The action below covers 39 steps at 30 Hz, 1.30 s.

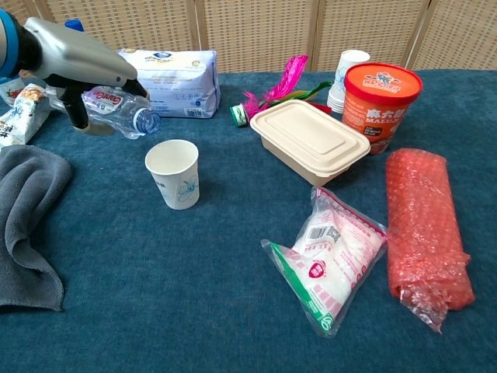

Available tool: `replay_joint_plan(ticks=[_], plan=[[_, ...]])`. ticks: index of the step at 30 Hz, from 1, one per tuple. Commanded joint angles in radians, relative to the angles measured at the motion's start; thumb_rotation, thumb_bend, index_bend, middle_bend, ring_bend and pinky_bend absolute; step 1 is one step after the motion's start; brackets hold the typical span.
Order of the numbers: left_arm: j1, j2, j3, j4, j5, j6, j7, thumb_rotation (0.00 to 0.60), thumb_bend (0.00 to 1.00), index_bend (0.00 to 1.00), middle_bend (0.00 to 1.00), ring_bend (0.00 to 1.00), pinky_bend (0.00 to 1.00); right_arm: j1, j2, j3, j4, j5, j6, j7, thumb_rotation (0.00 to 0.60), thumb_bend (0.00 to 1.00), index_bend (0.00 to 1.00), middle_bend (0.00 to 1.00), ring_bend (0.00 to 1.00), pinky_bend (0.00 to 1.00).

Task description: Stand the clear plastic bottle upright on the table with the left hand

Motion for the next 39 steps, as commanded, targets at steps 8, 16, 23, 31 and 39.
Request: replay_joint_plan(ticks=[8, 16, 23, 31, 39], plan=[[0.188, -0.015, -0.085, -0.035, 0.074, 0.139, -0.265, 0.6, 0.59, 0.29, 0.37, 0.36, 0.41, 0.011, 0.012, -0.005, -0.03, -0.016, -0.01, -0.02, 0.6, 0.0, 0.0, 0.0, 0.0, 0.0], [0.33, -0.009, -0.175, -0.085, 0.158, 0.201, -0.553, 0.6, 0.58, 0.26, 0.36, 0.36, 0.42, 0.025, 0.007, -0.009, -0.05, -0.024, -0.027, -0.043, 0.6, 0.0, 0.0, 0.0, 0.0, 0.0], [0.432, 0.012, -0.233, -0.137, 0.239, 0.164, -0.845, 0.6, 0.56, 0.25, 0.34, 0.34, 0.4, 0.033, 0.004, -0.01, -0.056, -0.024, -0.035, -0.051, 0.6, 0.0, 0.0, 0.0, 0.0, 0.0], [0.525, 0.03, -0.261, -0.149, 0.367, 0.092, -1.146, 0.6, 0.56, 0.24, 0.33, 0.33, 0.37, 0.044, -0.004, -0.013, -0.049, -0.025, -0.053, -0.043, 0.6, 0.0, 0.0, 0.0, 0.0, 0.0], [0.602, 0.016, -0.244, -0.093, 0.536, 0.102, -1.342, 0.6, 0.56, 0.23, 0.31, 0.29, 0.31, 0.047, -0.005, -0.015, -0.047, -0.025, -0.054, -0.041, 0.6, 0.0, 0.0, 0.0, 0.0, 0.0]])
